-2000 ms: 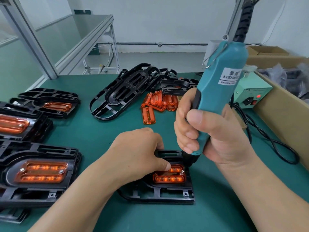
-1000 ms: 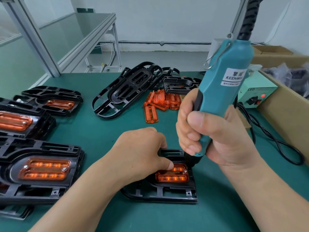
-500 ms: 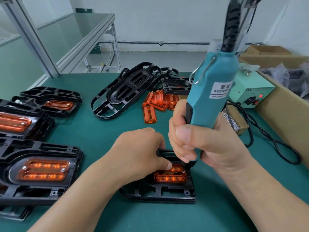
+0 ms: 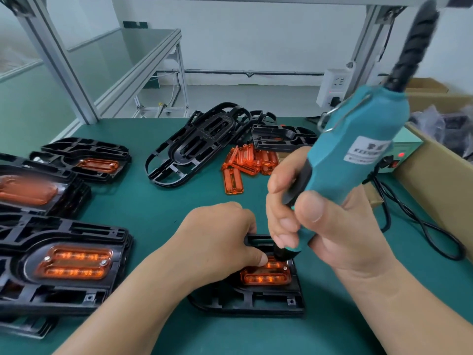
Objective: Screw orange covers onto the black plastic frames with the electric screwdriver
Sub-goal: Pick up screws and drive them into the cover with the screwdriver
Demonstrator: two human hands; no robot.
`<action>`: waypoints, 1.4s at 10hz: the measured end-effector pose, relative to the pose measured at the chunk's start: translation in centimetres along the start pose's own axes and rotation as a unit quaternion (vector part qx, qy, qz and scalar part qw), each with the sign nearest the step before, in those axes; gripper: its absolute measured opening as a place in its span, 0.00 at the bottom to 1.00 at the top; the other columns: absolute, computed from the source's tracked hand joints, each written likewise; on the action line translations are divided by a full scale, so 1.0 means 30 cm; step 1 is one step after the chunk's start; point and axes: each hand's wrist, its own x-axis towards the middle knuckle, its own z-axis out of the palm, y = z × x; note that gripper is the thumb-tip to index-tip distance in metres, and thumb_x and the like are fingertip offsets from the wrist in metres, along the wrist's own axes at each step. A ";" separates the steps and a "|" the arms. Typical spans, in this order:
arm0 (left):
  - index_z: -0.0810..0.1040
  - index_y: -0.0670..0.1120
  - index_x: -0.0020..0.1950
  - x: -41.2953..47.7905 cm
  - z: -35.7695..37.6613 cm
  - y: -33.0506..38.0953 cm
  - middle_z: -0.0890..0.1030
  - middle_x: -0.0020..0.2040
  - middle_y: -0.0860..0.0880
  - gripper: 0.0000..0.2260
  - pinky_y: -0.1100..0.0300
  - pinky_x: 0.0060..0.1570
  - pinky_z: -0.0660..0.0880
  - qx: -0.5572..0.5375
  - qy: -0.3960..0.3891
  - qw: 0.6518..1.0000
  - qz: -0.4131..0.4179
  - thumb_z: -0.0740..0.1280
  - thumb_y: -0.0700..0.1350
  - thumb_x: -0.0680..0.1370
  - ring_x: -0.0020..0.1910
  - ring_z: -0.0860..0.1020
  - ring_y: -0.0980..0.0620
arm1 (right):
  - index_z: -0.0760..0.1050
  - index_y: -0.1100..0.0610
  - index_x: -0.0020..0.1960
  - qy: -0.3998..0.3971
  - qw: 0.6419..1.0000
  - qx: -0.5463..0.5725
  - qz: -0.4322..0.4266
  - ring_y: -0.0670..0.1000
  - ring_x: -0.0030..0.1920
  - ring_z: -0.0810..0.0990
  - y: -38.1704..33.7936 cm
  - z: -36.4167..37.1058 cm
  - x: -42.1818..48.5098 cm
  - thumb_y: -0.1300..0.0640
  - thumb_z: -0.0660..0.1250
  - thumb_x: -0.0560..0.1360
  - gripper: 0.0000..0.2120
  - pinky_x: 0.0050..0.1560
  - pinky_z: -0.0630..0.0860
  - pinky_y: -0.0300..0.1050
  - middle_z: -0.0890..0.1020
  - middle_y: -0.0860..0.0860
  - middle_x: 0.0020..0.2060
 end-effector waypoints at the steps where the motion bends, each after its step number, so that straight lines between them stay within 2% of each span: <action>1: 0.77 0.58 0.53 0.008 0.006 -0.017 0.75 0.45 0.58 0.20 0.64 0.39 0.67 -0.018 -0.006 1.000 0.002 0.72 0.70 0.71 0.43 0.73 0.61 | 0.76 0.58 0.53 0.045 0.996 0.076 -0.019 0.51 0.26 0.73 0.013 0.004 0.015 0.45 0.76 0.76 0.19 0.32 0.73 0.44 0.73 0.53 0.31; 2: 0.78 0.59 0.56 0.014 0.003 -0.039 0.77 0.43 0.60 0.17 0.61 0.40 0.69 -0.099 0.000 0.995 -0.004 0.66 0.69 0.76 0.42 0.75 0.62 | 0.75 0.56 0.52 0.117 0.981 0.155 -0.019 0.46 0.27 0.72 0.018 -0.032 0.031 0.42 0.76 0.74 0.20 0.31 0.71 0.41 0.72 0.50 0.31; 3: 0.80 0.59 0.56 0.035 -0.005 -0.076 0.82 0.44 0.56 0.09 0.59 0.43 0.74 -0.316 0.045 0.946 -0.059 0.61 0.57 0.84 0.39 0.78 0.58 | 0.74 0.55 0.51 0.205 0.962 0.177 -0.028 0.45 0.28 0.70 0.019 -0.076 0.042 0.40 0.70 0.76 0.18 0.32 0.71 0.40 0.71 0.48 0.32; 4: 0.83 0.50 0.60 0.058 -0.019 -0.092 0.82 0.45 0.50 0.14 0.59 0.39 0.73 -0.530 0.042 0.838 -0.123 0.59 0.40 0.82 0.36 0.74 0.55 | 0.74 0.54 0.49 0.272 0.943 0.188 -0.025 0.45 0.30 0.70 0.023 -0.110 0.049 0.41 0.67 0.79 0.16 0.33 0.71 0.39 0.69 0.47 0.32; 5: 0.82 0.40 0.60 0.068 -0.025 -0.092 0.86 0.48 0.44 0.14 0.65 0.29 0.69 -0.632 0.015 0.765 -0.120 0.59 0.32 0.83 0.31 0.73 0.56 | 0.75 0.54 0.48 0.310 0.928 0.205 -0.014 0.45 0.30 0.70 0.035 -0.122 0.054 0.44 0.65 0.83 0.14 0.33 0.72 0.39 0.70 0.47 0.32; 6: 0.81 0.40 0.63 0.072 -0.018 -0.100 0.88 0.53 0.41 0.11 0.68 0.27 0.67 -0.656 0.006 0.751 -0.080 0.61 0.34 0.85 0.30 0.72 0.58 | 0.76 0.54 0.46 0.327 0.921 0.209 -0.005 0.45 0.29 0.70 0.047 -0.121 0.056 0.46 0.64 0.85 0.13 0.33 0.72 0.40 0.70 0.47 0.32; 7: 0.81 0.42 0.63 0.075 -0.011 -0.106 0.88 0.55 0.42 0.10 0.68 0.26 0.66 -0.642 0.015 0.765 -0.051 0.63 0.37 0.86 0.28 0.71 0.58 | 0.76 0.54 0.46 0.330 0.920 0.210 0.000 0.46 0.29 0.70 0.053 -0.118 0.056 0.47 0.66 0.84 0.12 0.33 0.73 0.40 0.70 0.47 0.32; 8: 0.84 0.43 0.59 0.075 -0.004 -0.106 0.88 0.52 0.41 0.07 0.68 0.25 0.64 -0.643 0.037 0.764 -0.043 0.68 0.40 0.84 0.27 0.71 0.58 | 0.75 0.54 0.46 0.335 0.919 0.208 0.001 0.46 0.29 0.70 0.054 -0.118 0.056 0.48 0.66 0.84 0.12 0.33 0.73 0.40 0.71 0.47 0.31; 9: 0.85 0.42 0.56 0.073 -0.005 -0.100 0.88 0.49 0.42 0.09 0.68 0.25 0.63 -0.666 0.054 0.743 -0.044 0.73 0.46 0.79 0.27 0.69 0.57 | 0.75 0.54 0.46 0.341 0.917 0.205 0.001 0.46 0.29 0.70 0.050 -0.117 0.056 0.49 0.65 0.84 0.12 0.33 0.72 0.40 0.70 0.47 0.32; 10: 0.85 0.41 0.54 0.069 -0.010 -0.090 0.85 0.41 0.44 0.15 0.66 0.25 0.62 -0.666 0.052 0.743 -0.041 0.75 0.51 0.76 0.25 0.66 0.56 | 0.75 0.54 0.46 0.347 0.915 0.207 0.000 0.45 0.29 0.69 0.047 -0.114 0.056 0.49 0.65 0.84 0.11 0.32 0.72 0.40 0.70 0.47 0.32; 11: 0.86 0.45 0.50 0.061 -0.011 -0.079 0.77 0.31 0.48 0.13 0.66 0.26 0.63 -0.628 0.063 0.774 -0.047 0.72 0.55 0.80 0.24 0.64 0.54 | 0.74 0.55 0.46 0.347 0.915 0.208 0.000 0.45 0.29 0.69 0.044 -0.112 0.055 0.49 0.65 0.84 0.11 0.32 0.72 0.40 0.70 0.47 0.32; 12: 0.82 0.46 0.47 0.055 -0.008 -0.074 0.68 0.29 0.51 0.18 0.65 0.27 0.62 -0.601 0.065 0.795 -0.057 0.65 0.58 0.84 0.26 0.63 0.54 | 0.75 0.55 0.46 0.347 0.915 0.206 0.002 0.45 0.29 0.70 0.044 -0.110 0.055 0.49 0.65 0.84 0.11 0.32 0.72 0.40 0.71 0.47 0.32; 13: 0.80 0.46 0.48 0.056 -0.006 -0.080 0.68 0.32 0.53 0.16 0.66 0.27 0.61 -0.599 0.069 0.794 -0.081 0.62 0.55 0.87 0.29 0.63 0.55 | 0.75 0.55 0.46 0.350 0.914 0.205 0.004 0.45 0.29 0.70 0.044 -0.111 0.055 0.49 0.65 0.84 0.11 0.32 0.72 0.40 0.71 0.47 0.32; 14: 0.85 0.42 0.53 0.053 -0.010 -0.087 0.73 0.38 0.50 0.11 0.65 0.27 0.64 -0.633 0.058 0.768 -0.085 0.64 0.44 0.85 0.32 0.66 0.55 | 0.74 0.55 0.46 0.352 0.913 0.206 0.004 0.45 0.29 0.70 0.045 -0.110 0.057 0.49 0.65 0.84 0.11 0.32 0.72 0.40 0.70 0.47 0.32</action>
